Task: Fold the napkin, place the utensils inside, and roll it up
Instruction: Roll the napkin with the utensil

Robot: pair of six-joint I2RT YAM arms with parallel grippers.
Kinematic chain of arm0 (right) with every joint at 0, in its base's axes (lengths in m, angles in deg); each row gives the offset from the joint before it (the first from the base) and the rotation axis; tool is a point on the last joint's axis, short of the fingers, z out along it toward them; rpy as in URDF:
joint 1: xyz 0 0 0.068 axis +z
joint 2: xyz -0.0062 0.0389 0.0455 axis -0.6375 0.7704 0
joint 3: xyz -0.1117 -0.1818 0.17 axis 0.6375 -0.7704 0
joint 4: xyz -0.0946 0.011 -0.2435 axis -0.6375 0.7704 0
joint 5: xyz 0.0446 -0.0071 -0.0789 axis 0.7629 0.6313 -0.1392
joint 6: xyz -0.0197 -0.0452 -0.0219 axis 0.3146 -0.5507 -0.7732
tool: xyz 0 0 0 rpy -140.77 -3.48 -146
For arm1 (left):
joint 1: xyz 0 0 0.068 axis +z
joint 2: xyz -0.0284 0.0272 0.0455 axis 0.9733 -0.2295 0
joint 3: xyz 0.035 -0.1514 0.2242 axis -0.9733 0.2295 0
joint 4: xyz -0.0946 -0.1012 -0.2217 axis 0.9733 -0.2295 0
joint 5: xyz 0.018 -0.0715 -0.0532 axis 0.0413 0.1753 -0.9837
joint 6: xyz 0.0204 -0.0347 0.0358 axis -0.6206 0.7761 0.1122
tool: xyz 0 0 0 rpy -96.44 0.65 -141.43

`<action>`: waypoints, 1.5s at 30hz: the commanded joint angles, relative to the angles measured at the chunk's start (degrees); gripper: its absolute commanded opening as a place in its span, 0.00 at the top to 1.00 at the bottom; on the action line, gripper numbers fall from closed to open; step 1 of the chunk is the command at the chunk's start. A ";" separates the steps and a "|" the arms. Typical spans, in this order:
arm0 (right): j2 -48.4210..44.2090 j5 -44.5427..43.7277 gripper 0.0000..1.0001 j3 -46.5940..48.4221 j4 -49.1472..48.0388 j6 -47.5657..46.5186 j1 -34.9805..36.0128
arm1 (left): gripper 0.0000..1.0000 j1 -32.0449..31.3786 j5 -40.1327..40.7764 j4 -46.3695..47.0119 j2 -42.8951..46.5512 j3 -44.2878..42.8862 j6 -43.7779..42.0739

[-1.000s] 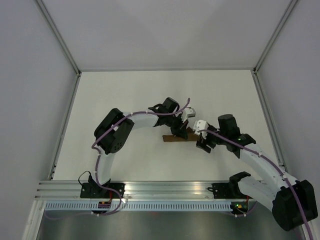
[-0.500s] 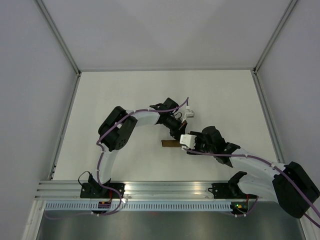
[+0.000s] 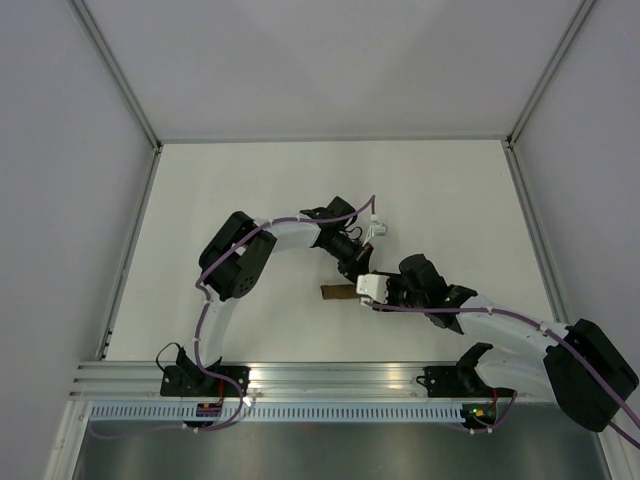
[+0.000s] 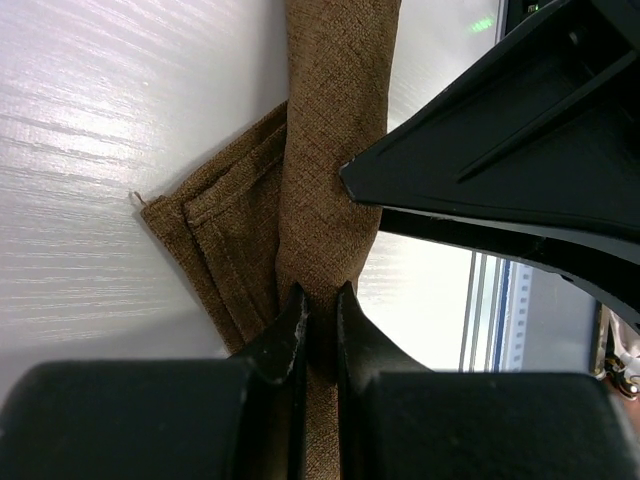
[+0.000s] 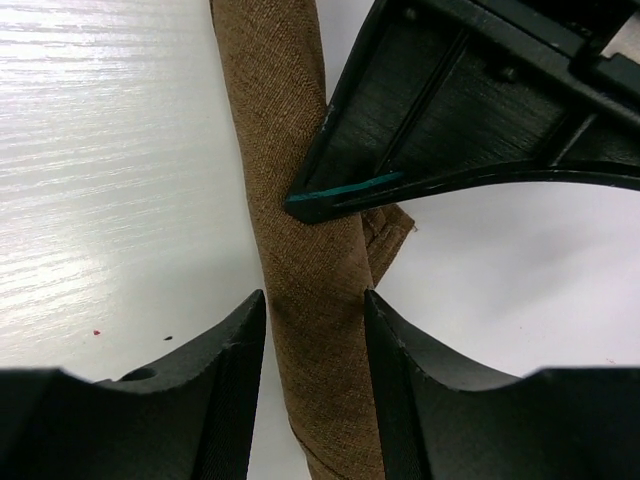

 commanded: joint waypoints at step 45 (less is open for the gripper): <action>28.54 17.46 0.84 23.75 35.04 -7.70 -9.53 | 0.48 5.29 33.16 40.48 39.51 39.06 22.62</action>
